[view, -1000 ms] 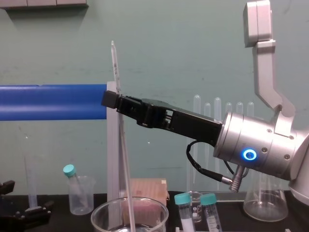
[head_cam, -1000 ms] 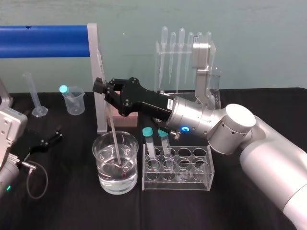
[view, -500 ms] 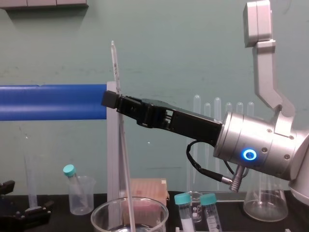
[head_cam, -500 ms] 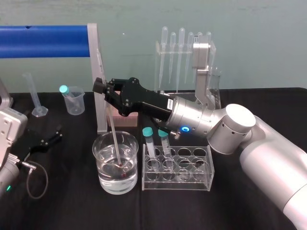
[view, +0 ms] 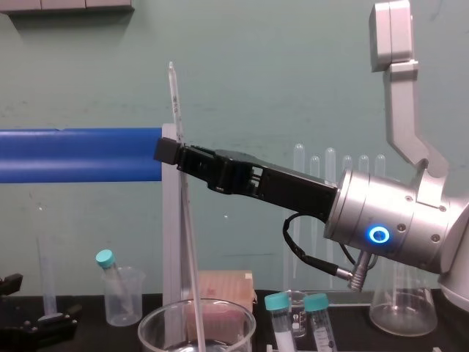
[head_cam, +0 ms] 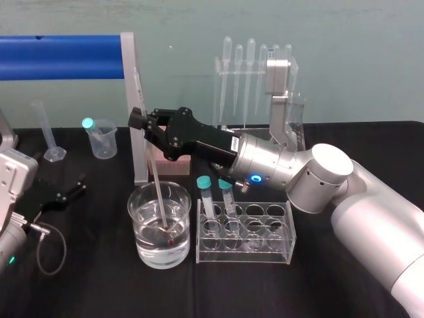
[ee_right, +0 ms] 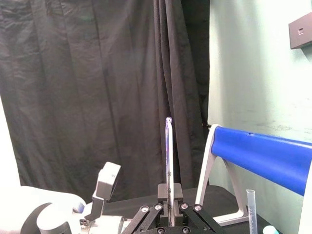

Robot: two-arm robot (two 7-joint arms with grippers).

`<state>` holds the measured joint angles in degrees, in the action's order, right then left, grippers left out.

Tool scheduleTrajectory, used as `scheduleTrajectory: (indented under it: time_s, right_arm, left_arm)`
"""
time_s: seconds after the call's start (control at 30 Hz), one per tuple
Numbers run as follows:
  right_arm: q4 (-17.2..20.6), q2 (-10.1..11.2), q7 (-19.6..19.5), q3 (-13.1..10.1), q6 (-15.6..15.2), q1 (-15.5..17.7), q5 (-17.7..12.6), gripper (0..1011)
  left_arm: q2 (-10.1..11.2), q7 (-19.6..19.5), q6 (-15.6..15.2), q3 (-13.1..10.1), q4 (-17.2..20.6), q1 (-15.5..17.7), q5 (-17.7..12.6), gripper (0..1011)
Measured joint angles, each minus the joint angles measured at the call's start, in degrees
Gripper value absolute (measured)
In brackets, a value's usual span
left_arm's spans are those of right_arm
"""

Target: Hold the thermometer with one hand and immerse one end into the beaker, then reinsert it into the test tube rack.

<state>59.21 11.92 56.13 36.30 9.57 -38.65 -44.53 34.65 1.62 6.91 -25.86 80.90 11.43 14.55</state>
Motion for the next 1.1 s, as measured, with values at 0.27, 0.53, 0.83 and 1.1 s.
scheduleTrajectory:
  time_s: [0.27, 0.53, 0.83, 1.1]
  right_arm:
    - [0.0, 0.0, 0.0, 0.0, 0.0, 0.0, 0.0, 56]
    - [0.0, 0.0, 0.0, 0.0, 0.0, 0.0, 0.0, 56]
    - [0.0, 0.0, 0.0, 0.0, 0.0, 0.0, 0.0, 56]
    - [0.0, 0.0, 0.0, 0.0, 0.0, 0.0, 0.0, 56]
  left_arm:
    - [0.0, 0.0, 0.0, 0.0, 0.0, 0.0, 0.0, 1008]
    - [0.0, 0.0, 0.0, 0.0, 0.0, 0.0, 0.0, 1008]
    - [0.0, 0.0, 0.0, 0.0, 0.0, 0.0, 0.0, 1008]
    - [0.0, 0.0, 0.0, 0.0, 0.0, 0.0, 0.0, 1008]
